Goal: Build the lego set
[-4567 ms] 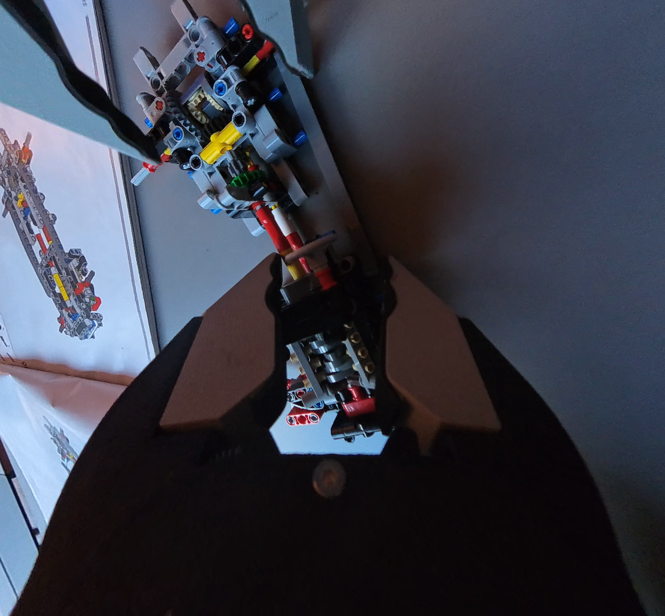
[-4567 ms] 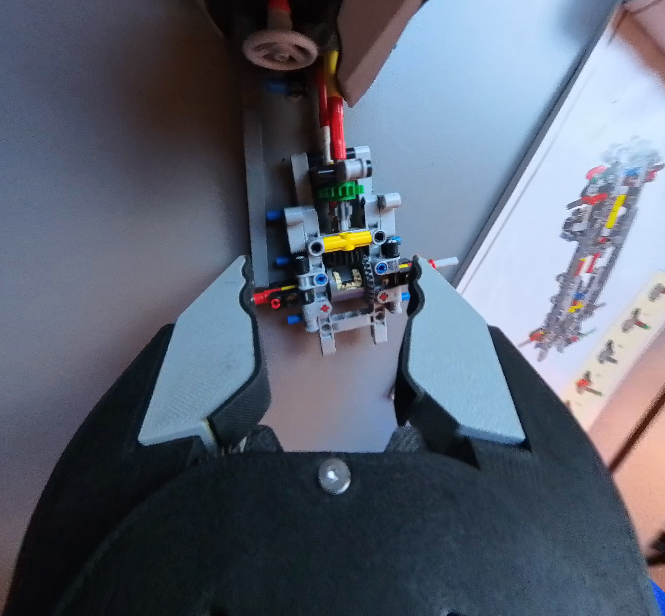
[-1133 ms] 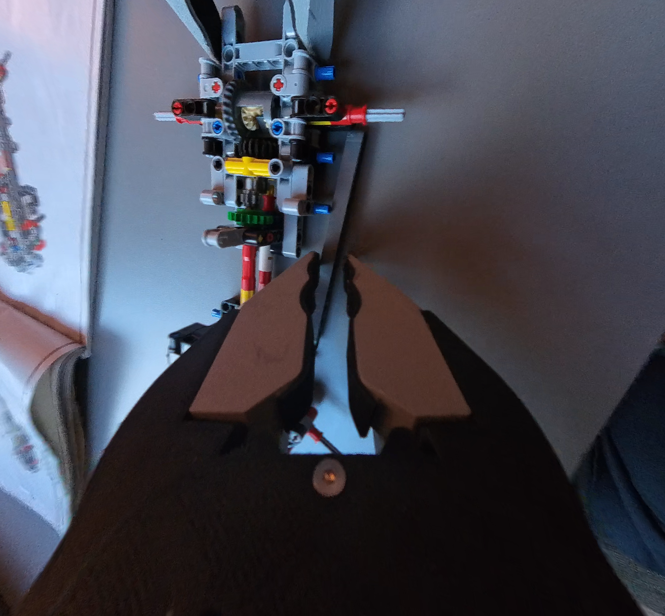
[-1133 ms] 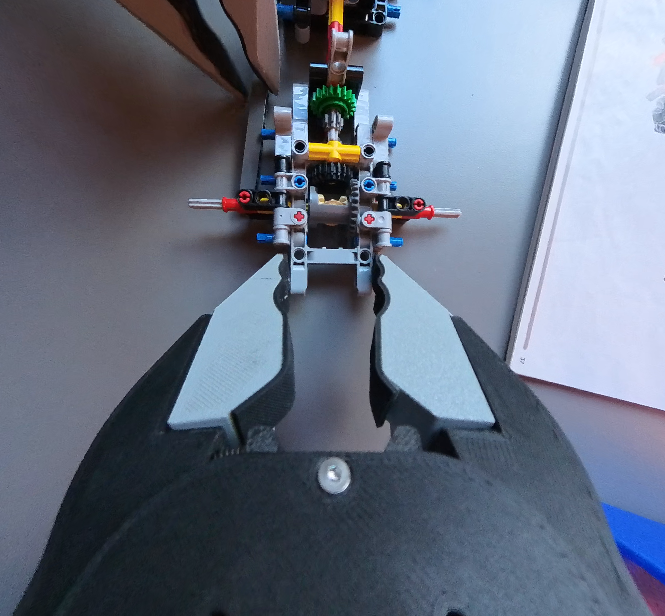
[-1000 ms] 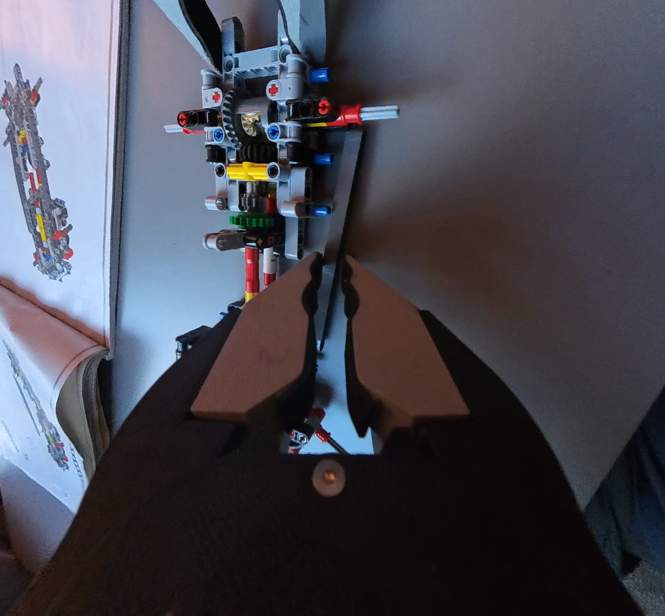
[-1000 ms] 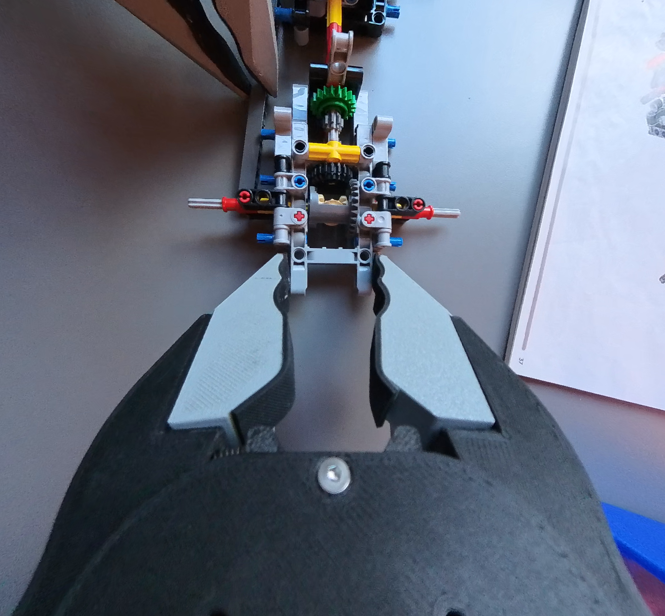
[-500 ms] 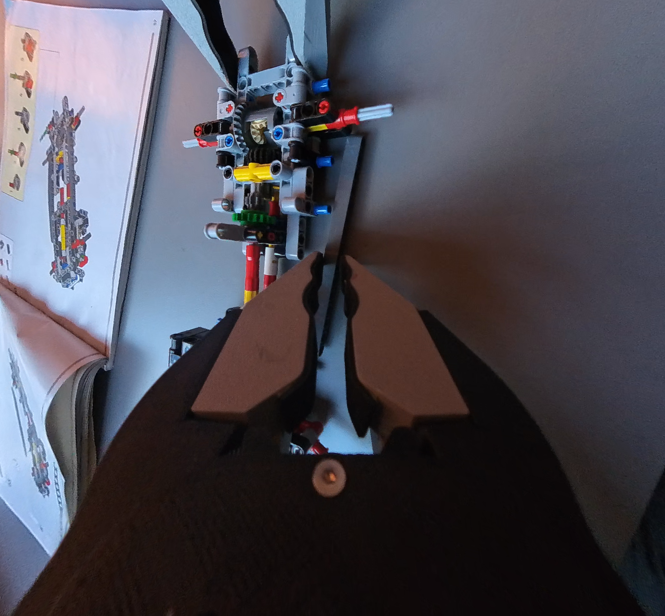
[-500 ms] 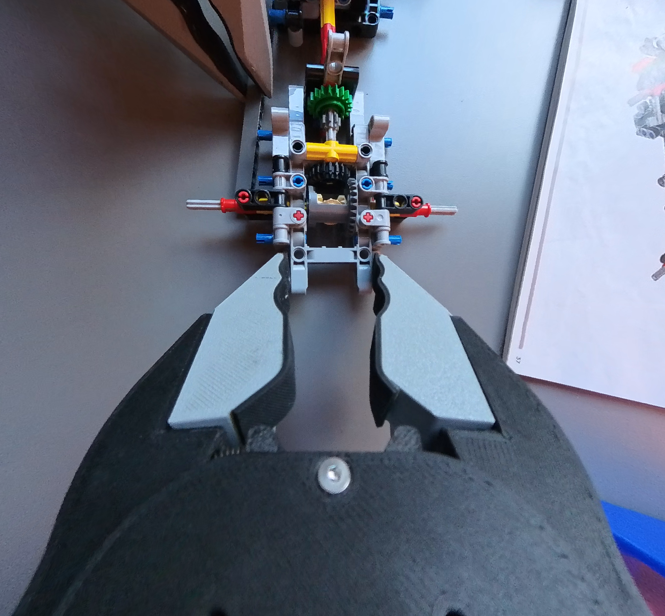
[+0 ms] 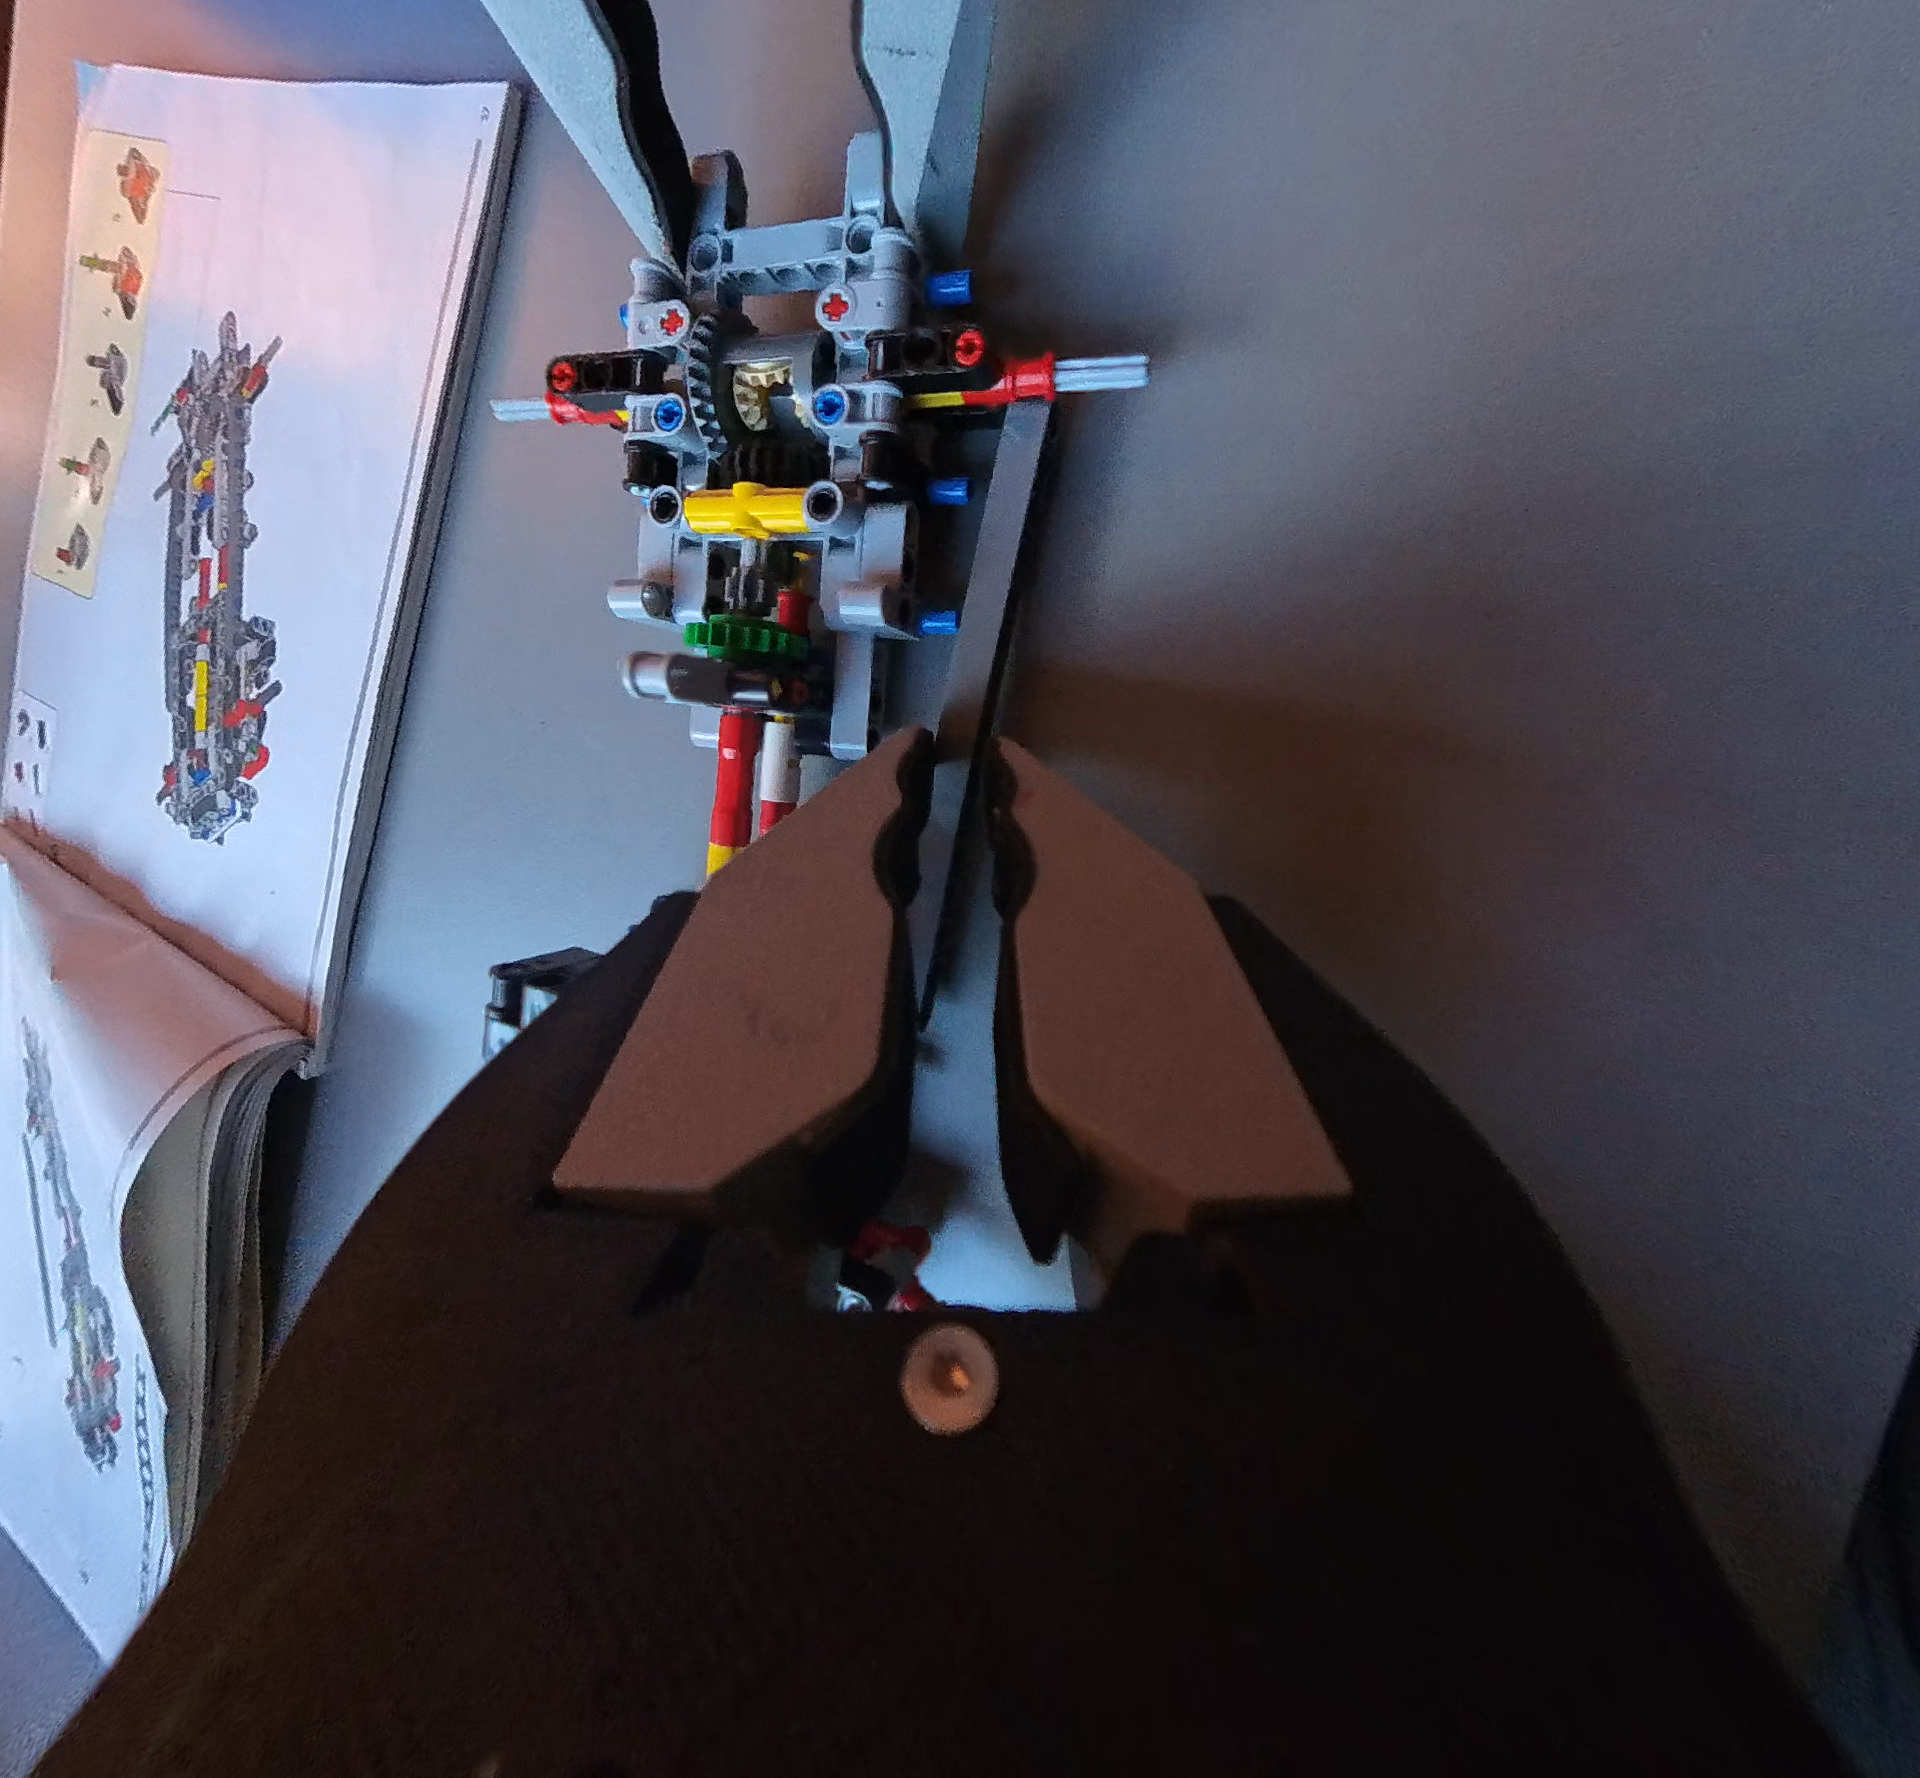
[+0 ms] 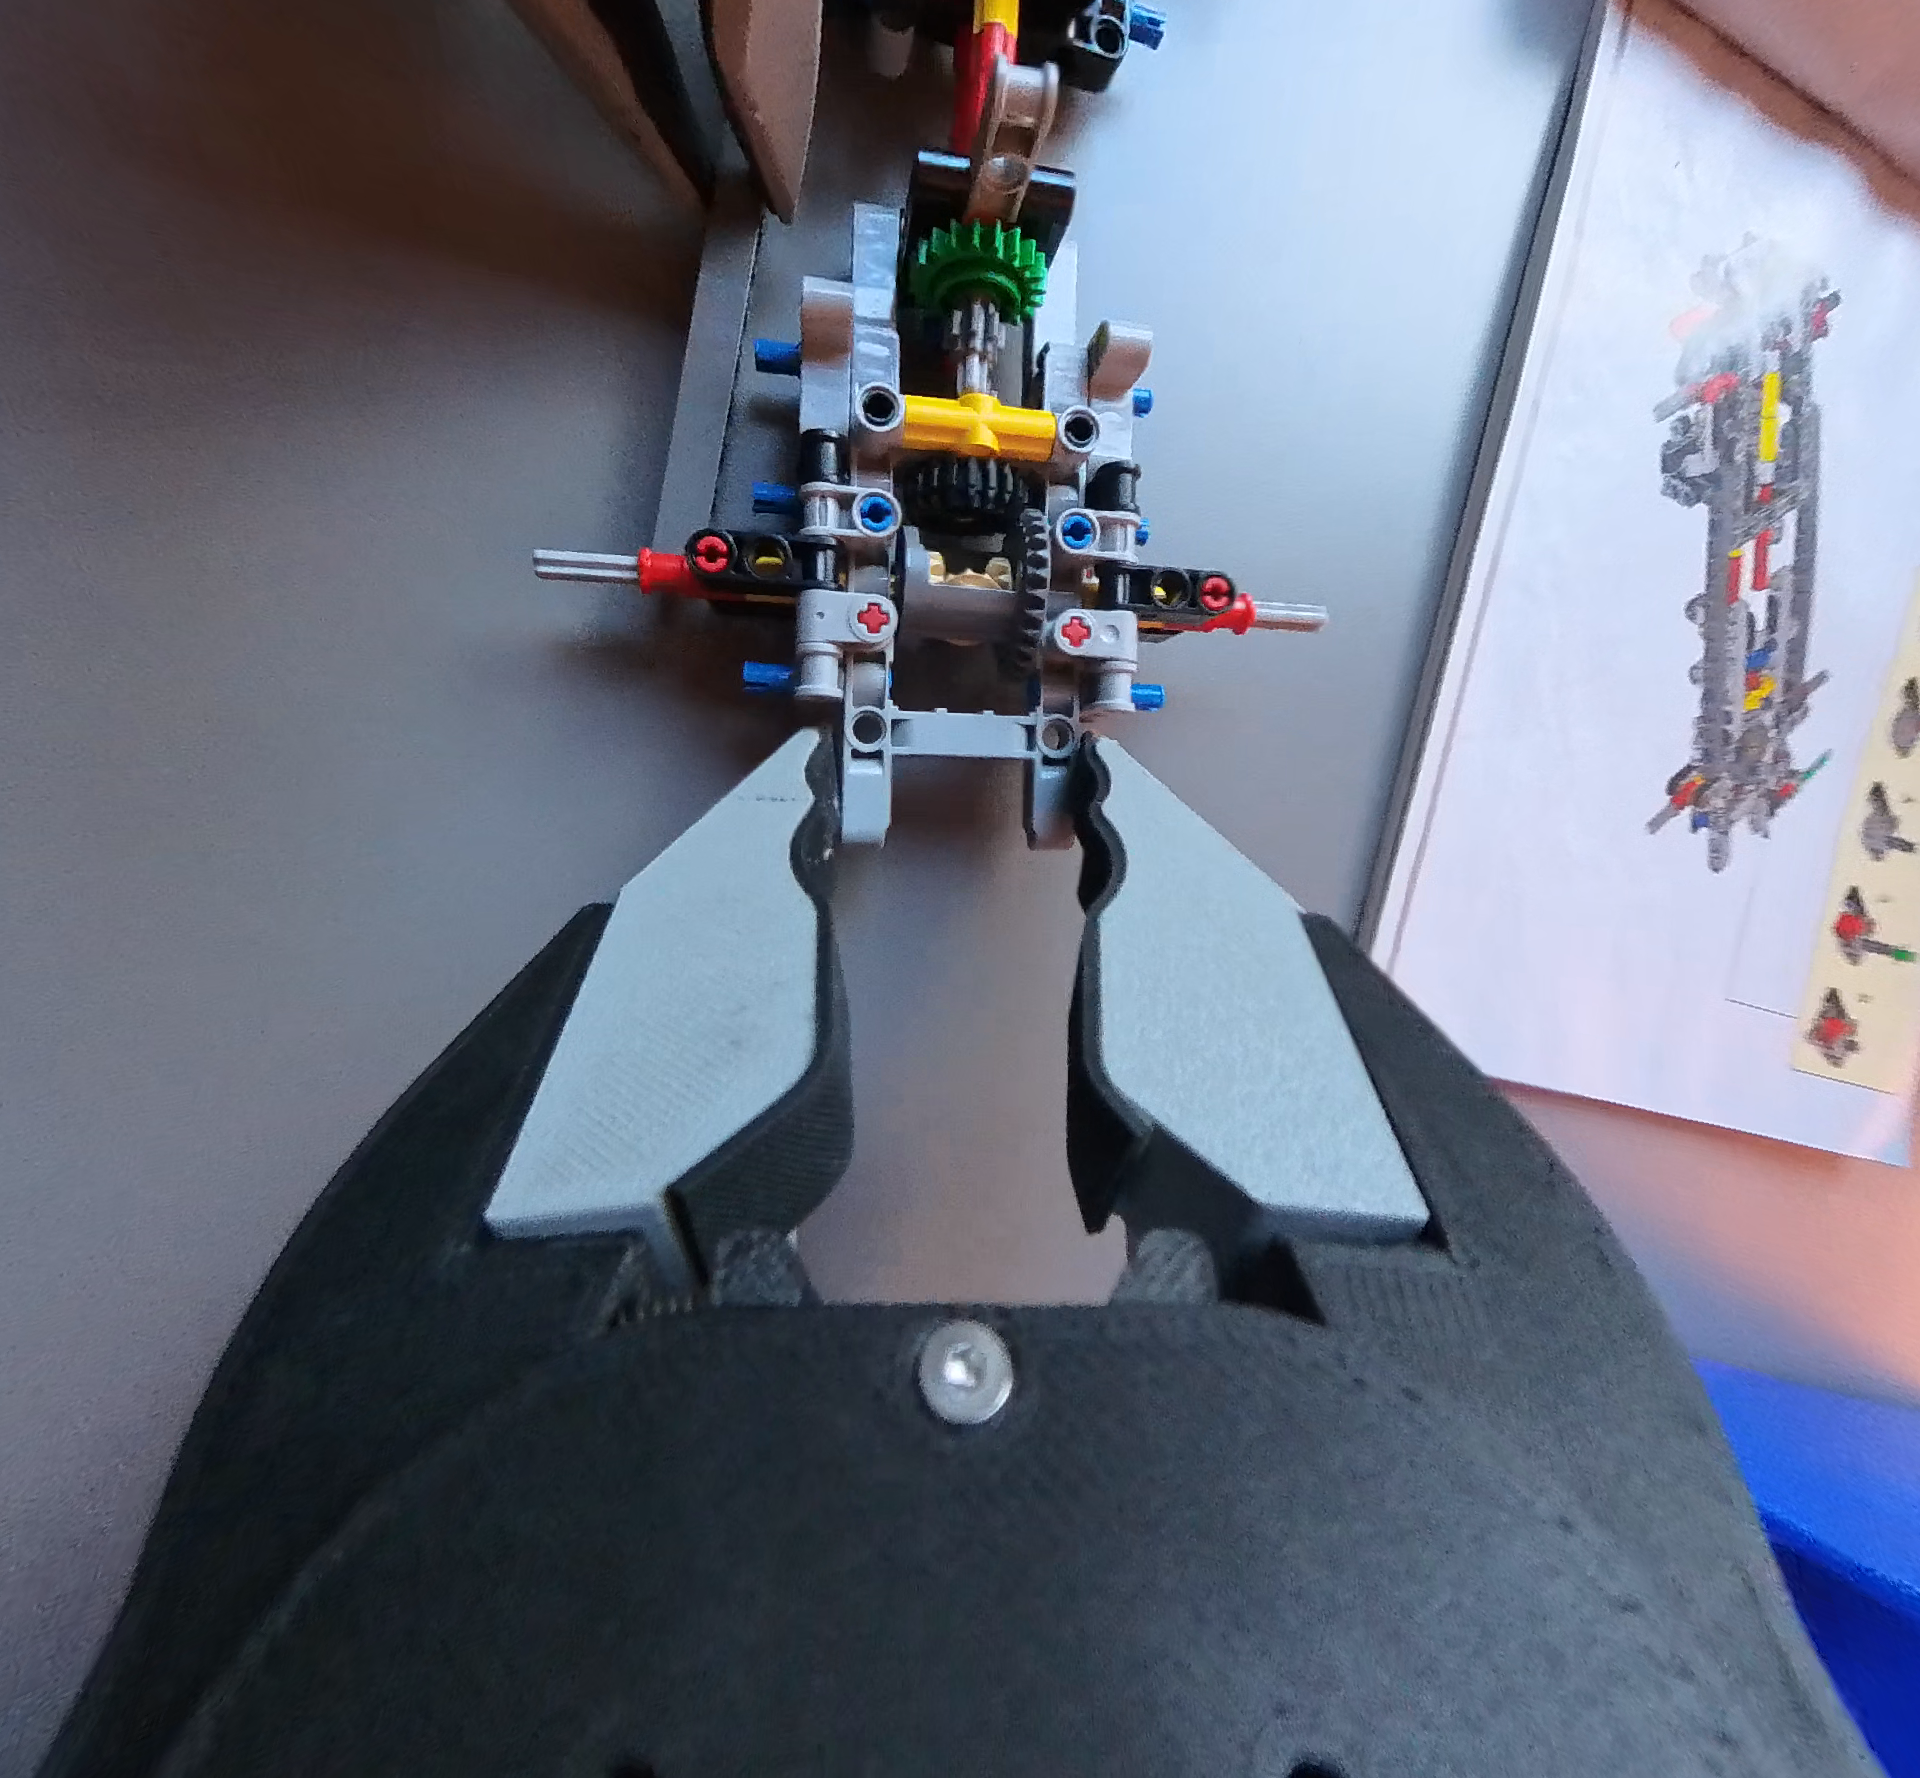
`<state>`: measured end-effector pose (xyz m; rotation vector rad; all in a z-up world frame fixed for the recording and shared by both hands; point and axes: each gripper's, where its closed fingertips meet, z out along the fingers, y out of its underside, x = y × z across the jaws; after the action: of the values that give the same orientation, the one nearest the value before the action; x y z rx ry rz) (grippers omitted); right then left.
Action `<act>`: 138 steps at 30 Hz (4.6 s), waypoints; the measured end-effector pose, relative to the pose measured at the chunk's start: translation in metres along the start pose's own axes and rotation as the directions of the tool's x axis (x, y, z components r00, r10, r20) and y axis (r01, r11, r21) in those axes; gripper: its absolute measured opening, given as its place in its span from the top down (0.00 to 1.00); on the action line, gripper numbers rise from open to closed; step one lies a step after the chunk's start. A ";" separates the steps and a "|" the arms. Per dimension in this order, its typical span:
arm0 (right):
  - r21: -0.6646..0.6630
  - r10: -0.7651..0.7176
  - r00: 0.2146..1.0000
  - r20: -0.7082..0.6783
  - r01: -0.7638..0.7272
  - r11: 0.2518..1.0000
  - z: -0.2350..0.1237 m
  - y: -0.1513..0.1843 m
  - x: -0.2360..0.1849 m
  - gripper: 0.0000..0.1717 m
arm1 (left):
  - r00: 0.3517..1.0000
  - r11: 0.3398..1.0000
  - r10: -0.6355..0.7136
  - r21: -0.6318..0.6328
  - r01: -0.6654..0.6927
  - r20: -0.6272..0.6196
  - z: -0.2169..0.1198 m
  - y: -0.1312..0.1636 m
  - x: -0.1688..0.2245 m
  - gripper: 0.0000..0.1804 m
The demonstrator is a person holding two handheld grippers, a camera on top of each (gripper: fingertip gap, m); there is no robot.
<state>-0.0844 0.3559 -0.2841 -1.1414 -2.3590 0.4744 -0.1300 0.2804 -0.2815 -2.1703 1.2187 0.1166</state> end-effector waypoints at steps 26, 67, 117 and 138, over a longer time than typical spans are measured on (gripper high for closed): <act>0.043 0.213 0.976 0.046 -0.215 0.976 0.001 -0.017 0.007 0.52 | 0.965 0.979 -0.205 0.027 0.203 0.163 0.009 0.006 -0.020 0.96; -0.134 0.016 0.999 -0.043 -0.022 0.991 0.020 -0.032 0.004 0.77 | 0.941 0.956 -0.293 0.069 0.285 0.167 0.009 0.011 -0.029 0.95; -0.075 0.215 0.975 -0.052 -0.218 0.973 0.022 -0.039 0.011 0.81 | 0.983 0.985 -0.152 -0.062 0.159 0.107 -0.017 0.069 -0.071 0.60; -0.101 0.171 0.971 -0.168 -0.189 0.977 0.025 -0.038 0.012 0.78 | 0.985 0.983 -0.172 -0.062 0.171 -0.019 -0.022 0.072 -0.056 0.46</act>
<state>-0.1289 0.3402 -0.2827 -1.4019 -2.1805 0.2965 -0.2235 0.2832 -0.2783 -2.3245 1.0481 0.0545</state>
